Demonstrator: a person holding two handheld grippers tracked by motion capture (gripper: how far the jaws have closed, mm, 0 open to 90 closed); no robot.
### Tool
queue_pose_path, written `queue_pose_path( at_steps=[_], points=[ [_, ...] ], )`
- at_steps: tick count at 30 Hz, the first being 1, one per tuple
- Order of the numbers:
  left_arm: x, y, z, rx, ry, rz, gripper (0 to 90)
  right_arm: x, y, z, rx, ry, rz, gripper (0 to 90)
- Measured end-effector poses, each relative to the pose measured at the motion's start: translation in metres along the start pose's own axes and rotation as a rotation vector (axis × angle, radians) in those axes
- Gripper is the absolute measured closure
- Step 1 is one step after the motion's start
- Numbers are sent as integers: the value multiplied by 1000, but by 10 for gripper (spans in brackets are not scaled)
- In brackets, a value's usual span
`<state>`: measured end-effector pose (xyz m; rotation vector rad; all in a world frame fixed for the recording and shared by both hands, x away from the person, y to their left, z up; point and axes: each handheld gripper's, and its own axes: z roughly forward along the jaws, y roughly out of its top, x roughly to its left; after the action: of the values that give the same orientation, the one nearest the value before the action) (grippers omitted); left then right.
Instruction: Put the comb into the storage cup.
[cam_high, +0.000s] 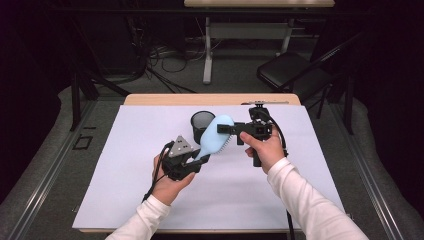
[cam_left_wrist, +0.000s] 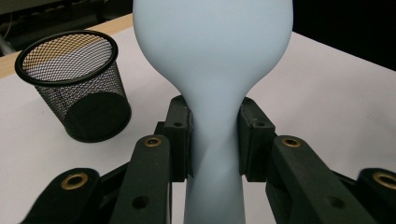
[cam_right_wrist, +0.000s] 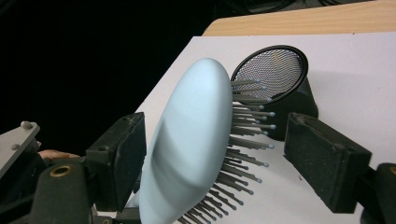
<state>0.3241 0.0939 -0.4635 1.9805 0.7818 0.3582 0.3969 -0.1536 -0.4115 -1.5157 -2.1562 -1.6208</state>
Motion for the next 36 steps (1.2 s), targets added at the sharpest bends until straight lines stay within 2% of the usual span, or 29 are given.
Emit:
queue_pose_path(
  at_steps=[12, 15, 30, 36],
  points=[
    [-4, -1, 4, 11, 0, 9, 694, -3, 0, 4, 6, 6, 44, 186],
    [-4, -1, 4, 14, 0, 14, 693, -3, -1, 4, 14, 13, 42, 229],
    [-5, -1, 6, 23, 2, 23, 694, -4, -2, 5, 41, -10, 65, 258],
    [-5, -3, 8, 27, 1, 19, 694, -6, -3, 3, 36, -4, 100, 304]
  ],
)
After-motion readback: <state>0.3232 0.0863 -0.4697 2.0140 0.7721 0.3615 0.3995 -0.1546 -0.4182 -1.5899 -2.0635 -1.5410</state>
